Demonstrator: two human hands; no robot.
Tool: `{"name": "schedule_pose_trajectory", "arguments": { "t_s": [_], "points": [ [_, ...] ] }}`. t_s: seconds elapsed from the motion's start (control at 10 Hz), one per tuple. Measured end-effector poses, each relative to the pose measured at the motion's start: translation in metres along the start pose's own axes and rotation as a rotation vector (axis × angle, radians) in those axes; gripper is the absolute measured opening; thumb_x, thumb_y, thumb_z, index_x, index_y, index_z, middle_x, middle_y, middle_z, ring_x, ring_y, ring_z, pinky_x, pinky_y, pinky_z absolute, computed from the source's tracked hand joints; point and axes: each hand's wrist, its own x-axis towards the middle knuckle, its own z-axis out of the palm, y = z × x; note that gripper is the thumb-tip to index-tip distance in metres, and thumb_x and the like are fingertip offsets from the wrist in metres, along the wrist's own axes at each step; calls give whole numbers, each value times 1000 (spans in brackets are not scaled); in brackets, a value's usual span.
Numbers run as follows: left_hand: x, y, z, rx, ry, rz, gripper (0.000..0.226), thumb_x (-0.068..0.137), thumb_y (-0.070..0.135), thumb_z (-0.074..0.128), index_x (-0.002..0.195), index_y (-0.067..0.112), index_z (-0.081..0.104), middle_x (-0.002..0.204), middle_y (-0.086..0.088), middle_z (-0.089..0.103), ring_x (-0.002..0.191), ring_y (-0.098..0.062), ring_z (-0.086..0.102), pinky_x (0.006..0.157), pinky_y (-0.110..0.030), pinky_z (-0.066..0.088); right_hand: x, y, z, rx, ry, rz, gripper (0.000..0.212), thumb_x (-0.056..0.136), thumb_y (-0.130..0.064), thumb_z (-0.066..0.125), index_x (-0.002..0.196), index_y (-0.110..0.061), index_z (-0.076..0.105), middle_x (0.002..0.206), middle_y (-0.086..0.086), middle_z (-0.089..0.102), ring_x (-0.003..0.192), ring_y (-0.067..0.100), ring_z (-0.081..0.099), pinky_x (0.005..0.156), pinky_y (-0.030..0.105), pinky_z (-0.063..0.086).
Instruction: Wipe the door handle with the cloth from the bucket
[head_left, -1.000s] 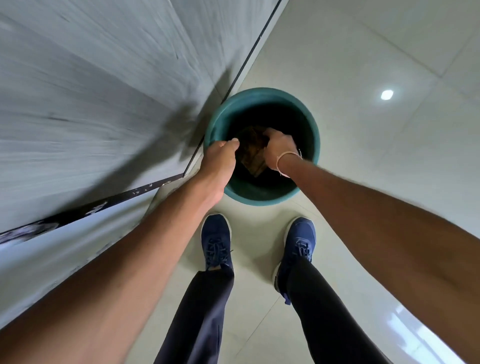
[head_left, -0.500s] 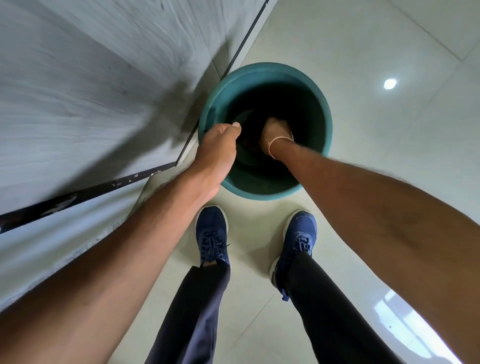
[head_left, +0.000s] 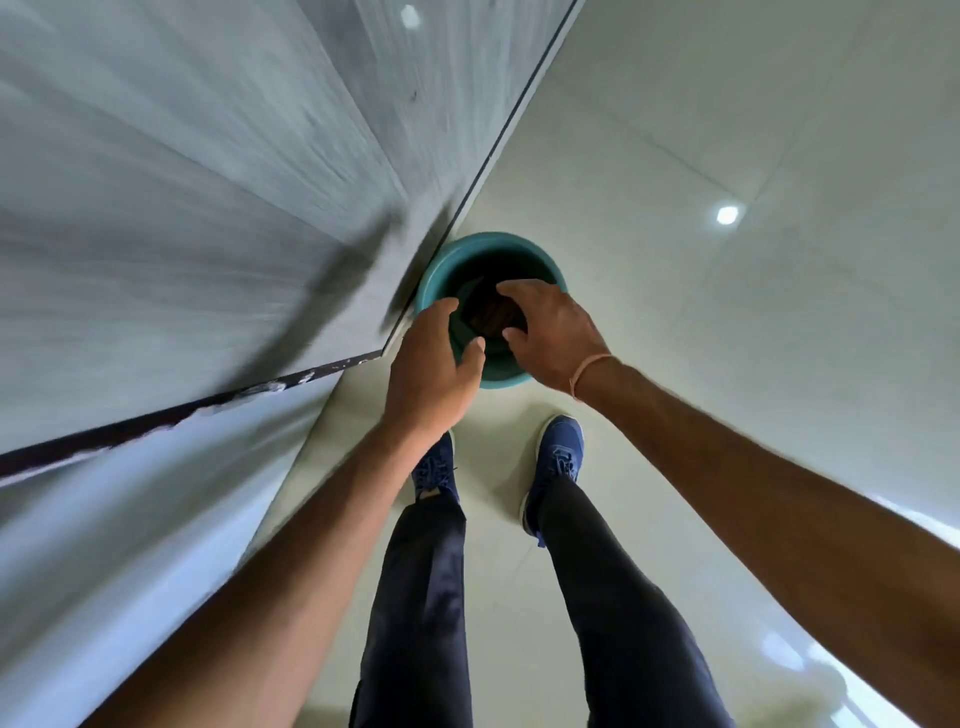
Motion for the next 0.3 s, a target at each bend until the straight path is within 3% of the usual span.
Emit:
{"name": "schedule_pose_trajectory", "arguments": {
  "t_s": [0.2, 0.3],
  "points": [
    [-127, 72, -71, 156, 138, 196, 67, 98, 27, 71, 155, 8, 43, 158, -12, 51, 145, -29, 47, 120, -45, 42, -131, -81, -111, -17, 149, -225, 61, 89, -19, 70, 148, -15, 54, 148, 6, 59, 138, 29, 51, 111, 45, 49],
    [-201, 92, -96, 198, 286, 212, 71, 95, 25, 75, 156, 7, 42, 159, -14, 50, 146, -30, 46, 121, -42, 42, -191, -120, -139, -65, 185, -400, 64, 84, -19, 75, 145, -12, 57, 147, 9, 60, 136, 31, 53, 112, 45, 49]
  ]
}}
